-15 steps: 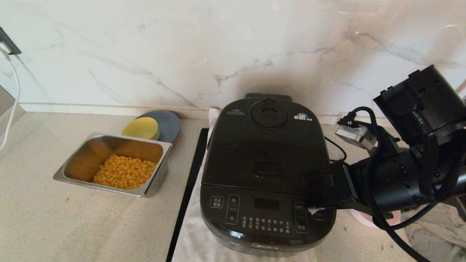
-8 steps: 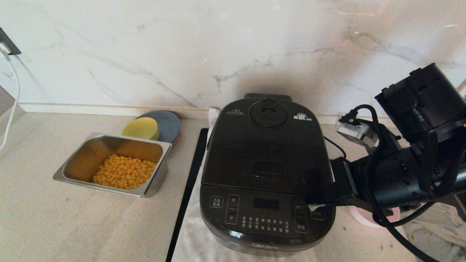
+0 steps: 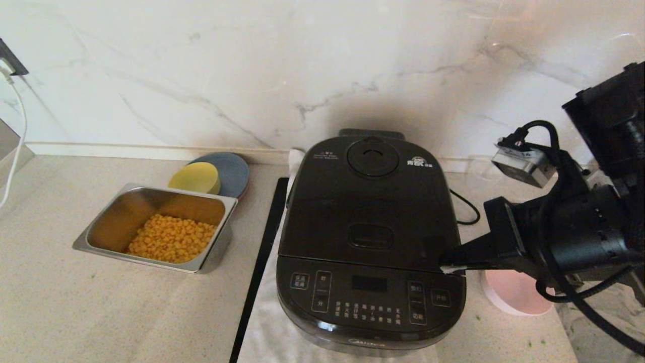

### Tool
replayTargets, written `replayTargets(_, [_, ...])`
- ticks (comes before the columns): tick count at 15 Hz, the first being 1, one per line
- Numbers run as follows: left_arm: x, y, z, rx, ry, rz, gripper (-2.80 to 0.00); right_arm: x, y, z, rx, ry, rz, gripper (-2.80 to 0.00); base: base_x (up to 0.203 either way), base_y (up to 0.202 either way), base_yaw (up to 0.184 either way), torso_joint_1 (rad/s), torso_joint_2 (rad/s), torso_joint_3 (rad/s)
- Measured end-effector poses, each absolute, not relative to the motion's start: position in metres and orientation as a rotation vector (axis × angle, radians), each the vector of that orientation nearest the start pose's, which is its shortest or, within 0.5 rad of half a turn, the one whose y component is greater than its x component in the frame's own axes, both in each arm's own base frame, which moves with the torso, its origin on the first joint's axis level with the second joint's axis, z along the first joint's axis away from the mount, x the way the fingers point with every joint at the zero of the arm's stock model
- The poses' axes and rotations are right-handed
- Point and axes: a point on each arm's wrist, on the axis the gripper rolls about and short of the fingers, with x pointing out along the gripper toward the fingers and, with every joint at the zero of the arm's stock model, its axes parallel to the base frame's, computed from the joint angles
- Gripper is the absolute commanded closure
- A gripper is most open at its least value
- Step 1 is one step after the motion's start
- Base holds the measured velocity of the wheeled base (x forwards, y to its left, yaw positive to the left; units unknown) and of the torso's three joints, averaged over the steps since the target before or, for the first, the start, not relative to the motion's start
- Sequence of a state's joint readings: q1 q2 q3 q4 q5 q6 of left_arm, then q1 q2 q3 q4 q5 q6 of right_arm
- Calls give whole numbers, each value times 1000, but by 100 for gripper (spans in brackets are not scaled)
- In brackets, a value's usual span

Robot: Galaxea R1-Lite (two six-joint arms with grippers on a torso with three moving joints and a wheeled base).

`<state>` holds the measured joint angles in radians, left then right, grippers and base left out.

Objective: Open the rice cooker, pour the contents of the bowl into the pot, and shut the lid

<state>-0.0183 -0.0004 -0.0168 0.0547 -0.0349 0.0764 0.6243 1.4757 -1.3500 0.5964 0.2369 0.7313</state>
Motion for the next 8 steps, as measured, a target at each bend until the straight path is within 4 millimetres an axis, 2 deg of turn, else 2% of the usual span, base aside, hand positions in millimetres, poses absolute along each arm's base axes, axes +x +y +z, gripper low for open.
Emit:
replayTargets(2, [-24,0,75,76,35,-55,0,177,132,301,531,914,520,0,0,0,0,0,0,0])
replayTargets(4, [-24,0,75,76,35,-55,0,170,116,323,551,806,474,0,0,0,0,0,0,0])
replayTargets(8, [-24,0,75,76,35,-55,0,151,73,350,476,599,153,0,0,0,0,0,0,0])
